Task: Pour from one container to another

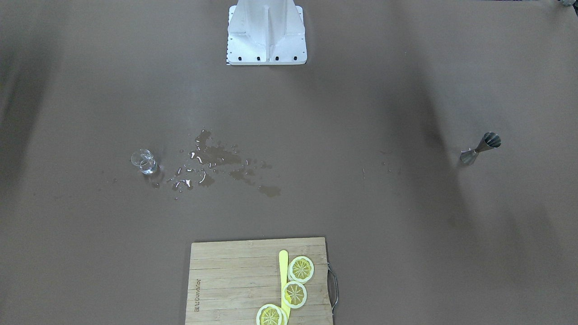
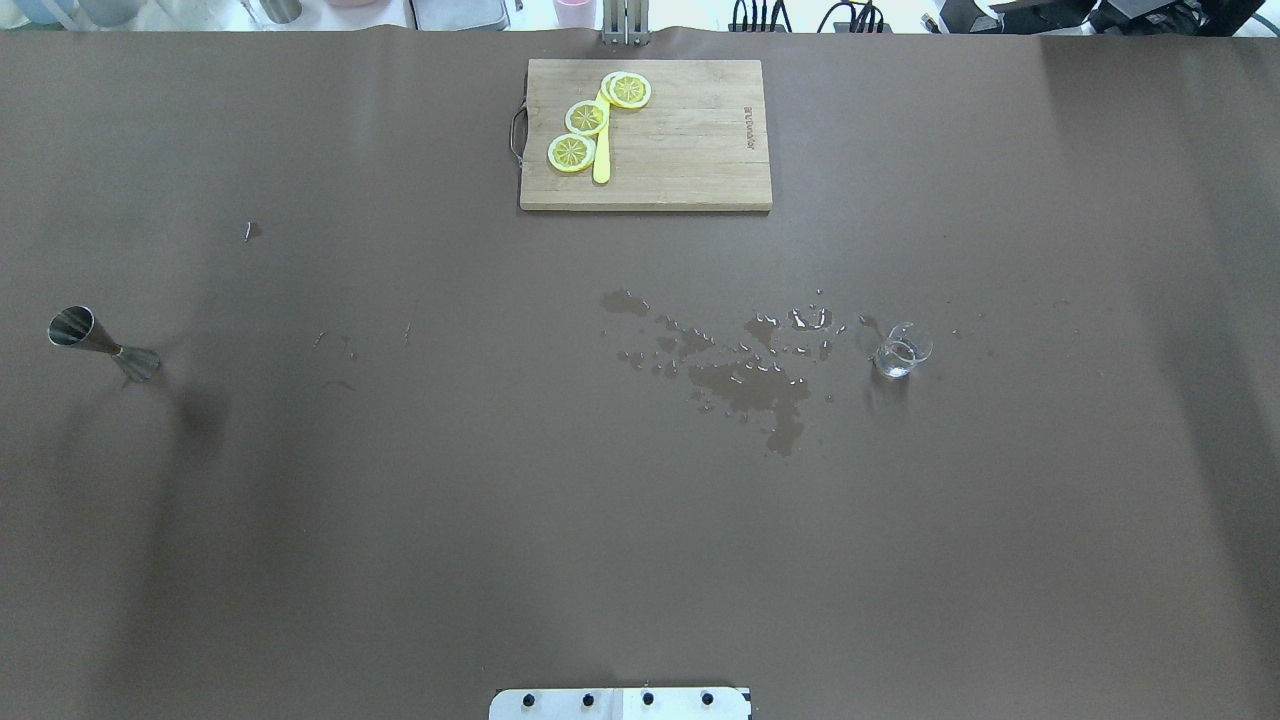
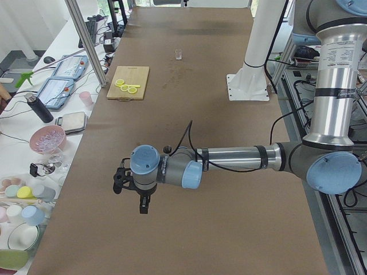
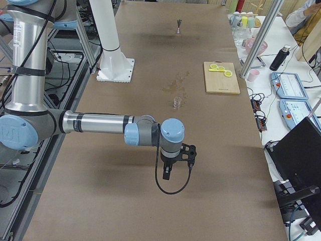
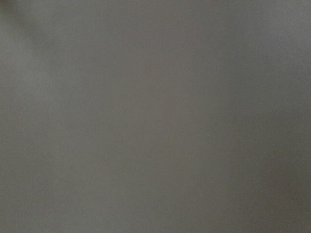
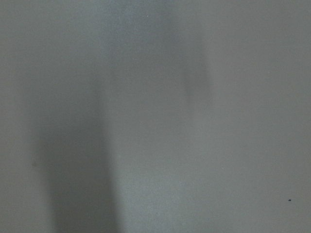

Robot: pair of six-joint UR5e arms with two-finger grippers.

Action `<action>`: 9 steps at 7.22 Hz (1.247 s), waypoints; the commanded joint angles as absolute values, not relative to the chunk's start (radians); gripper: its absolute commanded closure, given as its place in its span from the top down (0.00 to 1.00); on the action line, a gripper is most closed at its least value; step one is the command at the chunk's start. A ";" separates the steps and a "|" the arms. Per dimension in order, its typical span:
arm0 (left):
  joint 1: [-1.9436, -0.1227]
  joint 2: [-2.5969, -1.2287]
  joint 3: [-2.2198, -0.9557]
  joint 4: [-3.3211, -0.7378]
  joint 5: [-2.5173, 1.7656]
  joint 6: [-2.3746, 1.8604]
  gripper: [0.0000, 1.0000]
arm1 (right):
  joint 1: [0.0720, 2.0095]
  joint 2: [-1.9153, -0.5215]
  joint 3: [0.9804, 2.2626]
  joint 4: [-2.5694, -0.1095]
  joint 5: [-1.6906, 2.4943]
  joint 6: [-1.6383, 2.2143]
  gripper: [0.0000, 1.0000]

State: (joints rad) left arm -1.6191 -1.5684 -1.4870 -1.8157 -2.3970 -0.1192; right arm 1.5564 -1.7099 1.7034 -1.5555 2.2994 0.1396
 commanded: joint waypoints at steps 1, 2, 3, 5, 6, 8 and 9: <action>-1.637 -1.484 -1.531 -1.819 -2.425 -0.115 0.99 | 1.560 -1.709 1.706 -1.555 2.299 0.140 1.00; -1.634 -1.483 -1.551 -1.819 -2.422 -0.115 0.99 | 1.560 -1.709 1.706 -1.555 2.299 0.140 1.00; -1.631 -1.499 -1.558 -1.818 -2.421 -0.115 0.98 | 1.560 -1.709 1.704 -1.555 2.299 0.140 1.00; -1.608 -1.494 -1.597 -1.818 -2.387 -0.117 0.99 | 1.562 -1.709 1.709 -1.555 2.299 0.140 1.00; -1.588 -1.494 -1.595 -1.818 -2.381 -0.117 0.99 | 1.562 -1.710 1.710 -1.555 2.299 0.140 1.00; -1.577 -1.494 -1.597 -1.818 -2.375 -0.117 0.98 | 1.562 -1.709 1.710 -1.555 2.299 0.140 1.00; -1.575 -1.494 -1.598 -1.816 -2.375 -0.118 0.99 | 1.562 -1.709 1.710 -1.557 2.299 0.140 1.00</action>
State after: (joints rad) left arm -1.5809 -1.4937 -1.5967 -1.8174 -2.3761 -0.1169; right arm 1.5616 -1.7095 1.7102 -1.5557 2.2995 0.1396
